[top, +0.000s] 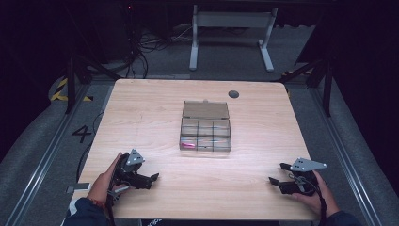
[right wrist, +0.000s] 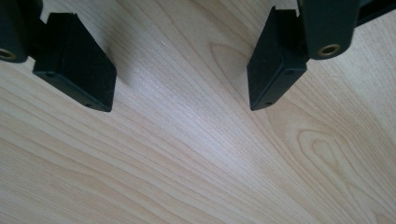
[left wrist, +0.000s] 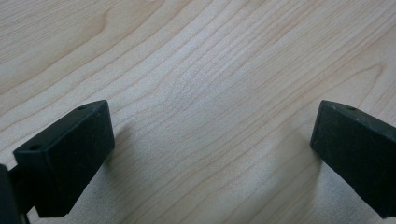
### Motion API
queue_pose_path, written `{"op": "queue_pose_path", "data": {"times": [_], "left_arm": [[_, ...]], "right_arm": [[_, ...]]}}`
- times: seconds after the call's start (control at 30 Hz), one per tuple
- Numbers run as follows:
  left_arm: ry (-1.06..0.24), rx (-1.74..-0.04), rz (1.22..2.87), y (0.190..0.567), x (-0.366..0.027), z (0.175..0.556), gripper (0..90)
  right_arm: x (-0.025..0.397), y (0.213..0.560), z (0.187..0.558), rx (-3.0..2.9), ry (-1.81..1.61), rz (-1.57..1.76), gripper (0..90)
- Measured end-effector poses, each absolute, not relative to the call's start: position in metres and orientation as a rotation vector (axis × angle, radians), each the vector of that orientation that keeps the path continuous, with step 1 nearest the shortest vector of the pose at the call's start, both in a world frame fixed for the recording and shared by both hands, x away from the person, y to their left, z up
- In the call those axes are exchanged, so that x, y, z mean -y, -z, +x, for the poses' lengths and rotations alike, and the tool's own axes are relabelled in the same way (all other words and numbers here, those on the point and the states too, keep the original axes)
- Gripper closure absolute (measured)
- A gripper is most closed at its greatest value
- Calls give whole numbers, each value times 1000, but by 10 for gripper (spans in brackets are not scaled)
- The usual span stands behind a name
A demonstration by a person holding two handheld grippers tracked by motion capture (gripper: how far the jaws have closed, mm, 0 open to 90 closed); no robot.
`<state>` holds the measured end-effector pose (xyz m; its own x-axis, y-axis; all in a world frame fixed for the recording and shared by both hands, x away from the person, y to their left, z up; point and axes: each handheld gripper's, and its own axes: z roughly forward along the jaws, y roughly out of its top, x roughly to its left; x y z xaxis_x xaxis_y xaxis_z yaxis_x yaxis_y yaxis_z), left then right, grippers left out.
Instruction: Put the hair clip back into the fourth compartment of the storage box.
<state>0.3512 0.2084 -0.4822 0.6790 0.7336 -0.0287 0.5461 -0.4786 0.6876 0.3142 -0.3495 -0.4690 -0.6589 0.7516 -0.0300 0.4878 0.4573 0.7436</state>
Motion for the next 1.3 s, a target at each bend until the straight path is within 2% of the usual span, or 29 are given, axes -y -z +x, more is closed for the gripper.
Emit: {"op": "queue_pose_path", "data": {"times": [1.3], "left_arm": [[-353,-979,2204,482,-208,351,2]], "right_arm": [[351,469,317,-2363,-1041,1038,236]]}}
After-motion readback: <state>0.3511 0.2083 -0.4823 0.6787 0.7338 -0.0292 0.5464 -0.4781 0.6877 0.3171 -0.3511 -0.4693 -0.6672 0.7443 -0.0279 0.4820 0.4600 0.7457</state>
